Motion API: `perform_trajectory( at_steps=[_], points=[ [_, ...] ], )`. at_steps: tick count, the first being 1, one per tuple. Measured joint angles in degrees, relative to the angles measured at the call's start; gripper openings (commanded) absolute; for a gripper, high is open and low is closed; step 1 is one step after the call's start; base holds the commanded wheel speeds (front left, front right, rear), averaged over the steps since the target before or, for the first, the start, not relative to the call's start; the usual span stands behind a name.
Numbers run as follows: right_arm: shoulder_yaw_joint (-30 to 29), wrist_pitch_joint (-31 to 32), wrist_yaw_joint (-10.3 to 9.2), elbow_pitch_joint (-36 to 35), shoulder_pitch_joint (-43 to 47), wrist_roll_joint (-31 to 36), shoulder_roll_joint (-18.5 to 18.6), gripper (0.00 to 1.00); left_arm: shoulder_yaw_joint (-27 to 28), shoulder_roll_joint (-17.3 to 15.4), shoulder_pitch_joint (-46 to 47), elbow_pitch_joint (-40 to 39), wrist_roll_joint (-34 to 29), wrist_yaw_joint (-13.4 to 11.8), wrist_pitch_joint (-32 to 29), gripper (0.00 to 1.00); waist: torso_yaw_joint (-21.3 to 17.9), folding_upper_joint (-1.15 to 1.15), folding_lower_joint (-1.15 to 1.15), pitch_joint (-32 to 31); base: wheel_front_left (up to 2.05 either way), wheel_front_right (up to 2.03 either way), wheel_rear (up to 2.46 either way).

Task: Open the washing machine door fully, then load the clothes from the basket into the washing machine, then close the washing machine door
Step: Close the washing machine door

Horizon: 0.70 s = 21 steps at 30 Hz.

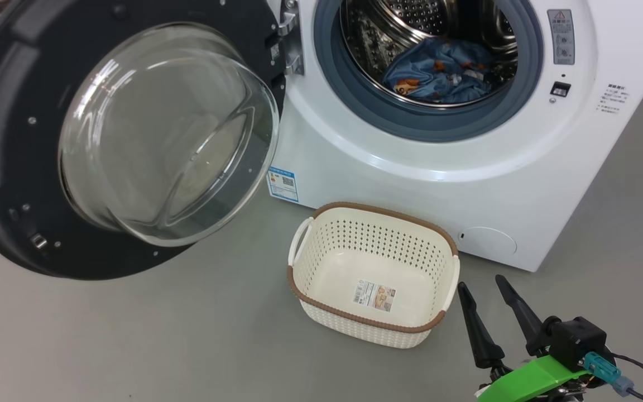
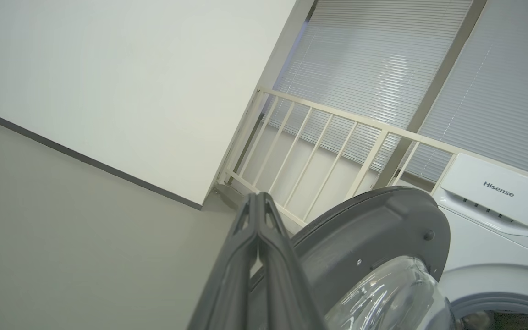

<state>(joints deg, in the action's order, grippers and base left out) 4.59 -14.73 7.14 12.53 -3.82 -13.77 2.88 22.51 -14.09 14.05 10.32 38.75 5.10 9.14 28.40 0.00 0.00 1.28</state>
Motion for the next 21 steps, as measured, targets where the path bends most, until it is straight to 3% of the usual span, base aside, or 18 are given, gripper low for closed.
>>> perform_trajectory(
  at_steps=[4,13,21],
  points=[
    [-0.02,0.0,0.0,-0.33,0.01,0.08,0.01,1.0,2.9,-2.45,8.05,7.58,8.36,0.67,-4.87,0.0,-0.88,0.0,0.0,1.16,0.0,0.0,0.0],
    [-0.01,0.0,0.0,-0.55,-0.37,1.83,0.03,1.0,8.64,-7.15,18.11,21.2,19.6,0.79,-12.24,0.0,-3.22,0.0,0.0,3.59,0.0,0.0,0.0],
    [-0.07,0.0,0.0,-0.71,-1.71,3.58,0.07,1.0,13.11,-10.48,23.18,27.8,27.27,1.23,-17.69,0.0,-5.29,0.0,0.0,5.93,0.0,0.0,0.0]
  ],
)
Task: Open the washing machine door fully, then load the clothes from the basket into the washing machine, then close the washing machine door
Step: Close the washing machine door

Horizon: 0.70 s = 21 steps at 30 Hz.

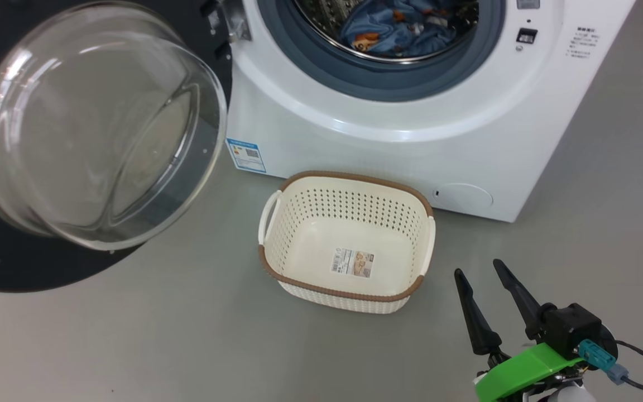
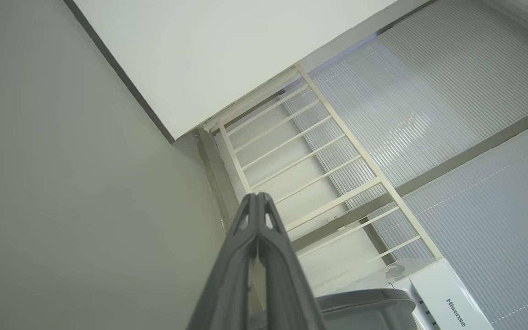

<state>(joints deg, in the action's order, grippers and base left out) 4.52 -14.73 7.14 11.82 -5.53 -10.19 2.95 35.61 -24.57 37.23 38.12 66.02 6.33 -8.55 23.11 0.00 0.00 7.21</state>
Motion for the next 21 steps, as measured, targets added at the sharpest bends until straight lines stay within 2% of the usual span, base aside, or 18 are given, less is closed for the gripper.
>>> perform_trajectory(
  at_steps=[11,21],
  points=[
    [0.25,0.0,0.0,-0.18,-1.93,1.54,0.09,1.0,2.03,-2.67,2.38,5.79,2.42,-1.31,-3.46,0.0,-3.09,0.0,0.0,3.86,0.0,0.0,0.0],
    [0.2,0.09,0.0,-0.73,-2.64,1.8,0.43,1.0,2.04,-2.68,3.42,8.33,3.77,-1.31,-4.04,0.0,-4.83,0.0,0.0,6.17,0.0,0.0,0.0]
  ],
)
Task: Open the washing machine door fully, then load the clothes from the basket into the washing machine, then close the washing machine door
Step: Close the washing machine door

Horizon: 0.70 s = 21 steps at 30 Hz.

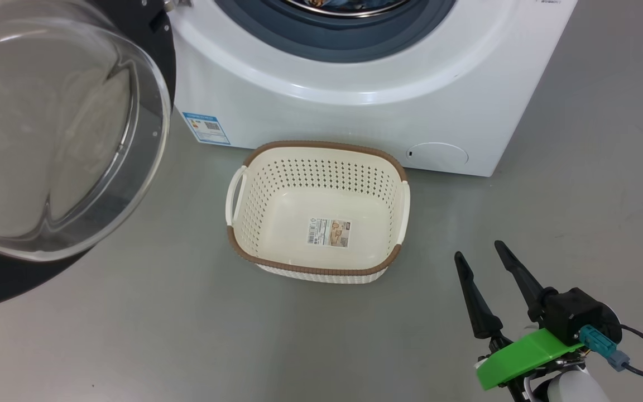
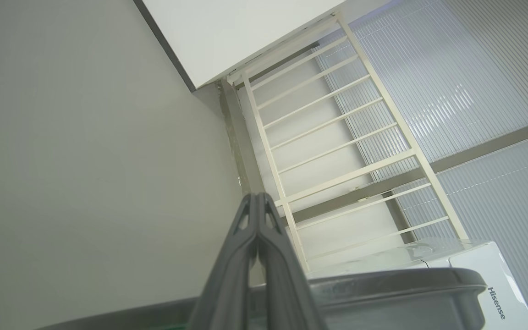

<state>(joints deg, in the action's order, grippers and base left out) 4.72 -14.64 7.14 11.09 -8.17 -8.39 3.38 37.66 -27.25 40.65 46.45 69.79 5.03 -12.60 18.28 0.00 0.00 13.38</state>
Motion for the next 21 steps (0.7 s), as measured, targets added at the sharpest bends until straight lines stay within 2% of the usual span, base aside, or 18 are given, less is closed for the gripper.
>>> perform_trajectory(
  at_steps=[15,21],
  points=[
    [0.07,0.44,0.0,0.57,-0.34,-0.2,0.21,1.0,0.11,0.58,0.95,0.86,2.18,-0.86,-6.16,0.0,-0.12,0.0,0.0,0.41,0.0,0.0,0.0],
    [0.13,0.48,0.0,0.93,-1.07,-0.51,0.25,1.0,0.03,0.83,0.41,-0.74,3.86,-2.53,-10.14,0.0,0.02,0.0,0.0,0.16,0.0,0.0,0.0]
  ],
)
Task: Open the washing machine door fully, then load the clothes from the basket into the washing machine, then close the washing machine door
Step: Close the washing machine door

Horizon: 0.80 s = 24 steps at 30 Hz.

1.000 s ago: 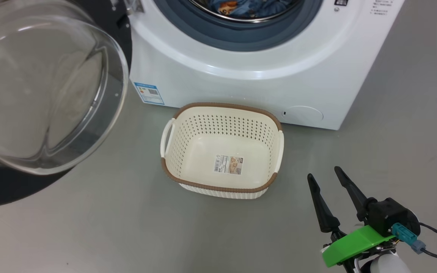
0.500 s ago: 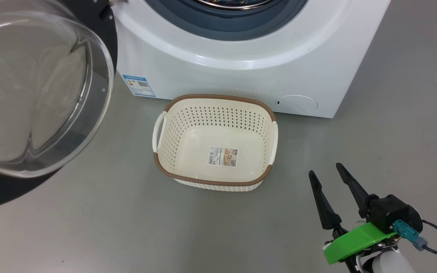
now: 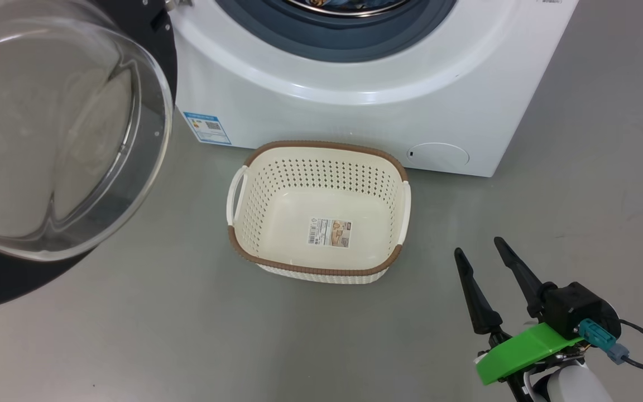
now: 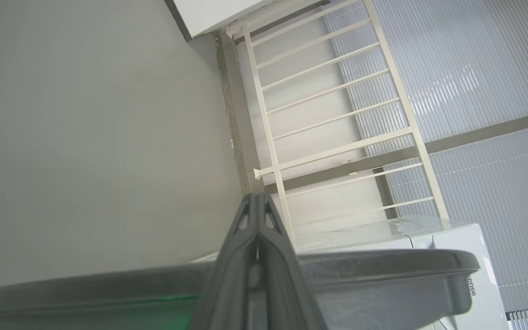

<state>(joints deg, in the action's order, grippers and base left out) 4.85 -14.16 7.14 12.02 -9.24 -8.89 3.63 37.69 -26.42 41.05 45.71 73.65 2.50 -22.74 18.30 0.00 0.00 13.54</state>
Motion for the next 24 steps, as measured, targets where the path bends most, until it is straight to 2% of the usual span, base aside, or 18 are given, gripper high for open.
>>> perform_trajectory(
  at_steps=[18,24],
  points=[
    [0.44,0.0,0.0,1.24,-0.06,-1.87,-0.01,1.0,-0.49,0.47,-8.71,-12.16,4.86,-4.5,-16.57,0.0,0.0,0.0,0.0,-1.29,0.0,0.0,0.0],
    [0.43,0.0,0.0,1.74,-0.06,-1.87,-0.01,1.0,-0.81,1.8,-11.3,-17.3,7.35,-6.46,-22.42,0.0,-0.09,0.0,0.0,-1.74,0.0,0.0,0.0]
  ],
)
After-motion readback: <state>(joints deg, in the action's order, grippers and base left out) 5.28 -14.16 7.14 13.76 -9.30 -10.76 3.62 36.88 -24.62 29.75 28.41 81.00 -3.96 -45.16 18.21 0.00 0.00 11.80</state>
